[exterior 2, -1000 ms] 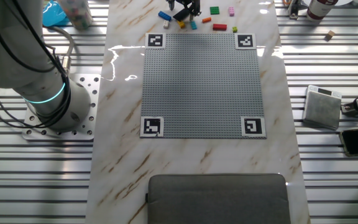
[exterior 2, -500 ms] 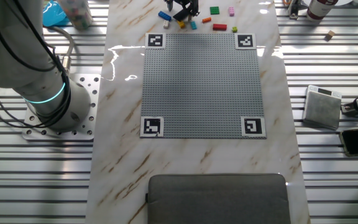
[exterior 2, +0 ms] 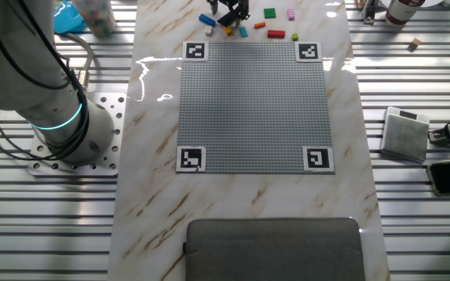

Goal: Build with small Lego blocks

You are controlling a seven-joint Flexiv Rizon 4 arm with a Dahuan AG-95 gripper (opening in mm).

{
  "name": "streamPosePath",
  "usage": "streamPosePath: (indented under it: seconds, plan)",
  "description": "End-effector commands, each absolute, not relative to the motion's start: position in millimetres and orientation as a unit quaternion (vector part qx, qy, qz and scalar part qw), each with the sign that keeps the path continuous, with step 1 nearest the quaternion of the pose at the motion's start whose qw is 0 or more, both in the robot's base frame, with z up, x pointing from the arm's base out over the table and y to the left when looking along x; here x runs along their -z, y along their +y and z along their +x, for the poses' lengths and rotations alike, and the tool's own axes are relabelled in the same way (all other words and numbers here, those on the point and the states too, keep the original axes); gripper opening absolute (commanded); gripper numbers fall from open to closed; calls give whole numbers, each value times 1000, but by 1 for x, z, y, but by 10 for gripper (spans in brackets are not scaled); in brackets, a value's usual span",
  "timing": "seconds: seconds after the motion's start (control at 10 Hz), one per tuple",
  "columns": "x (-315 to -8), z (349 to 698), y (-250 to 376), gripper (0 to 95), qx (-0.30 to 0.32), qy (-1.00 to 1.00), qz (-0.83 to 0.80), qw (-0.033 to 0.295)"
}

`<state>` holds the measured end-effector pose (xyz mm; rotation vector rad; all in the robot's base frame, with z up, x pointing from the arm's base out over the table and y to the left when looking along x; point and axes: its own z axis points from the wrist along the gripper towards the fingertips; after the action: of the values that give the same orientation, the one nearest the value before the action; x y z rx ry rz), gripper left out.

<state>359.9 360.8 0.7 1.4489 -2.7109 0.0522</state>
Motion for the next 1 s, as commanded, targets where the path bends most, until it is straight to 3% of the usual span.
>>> streamPosePath:
  seconds: [0.1,0.2,0.3,1.0]
  plan:
    - [0,360,361,190,-19,-882,469,34]
    - [0,360,361,190,-20,-883,468,34]
    - [0,360,362,0,-19,-884,465,36]
    - [-6,360,364,0,-16,-890,452,46]
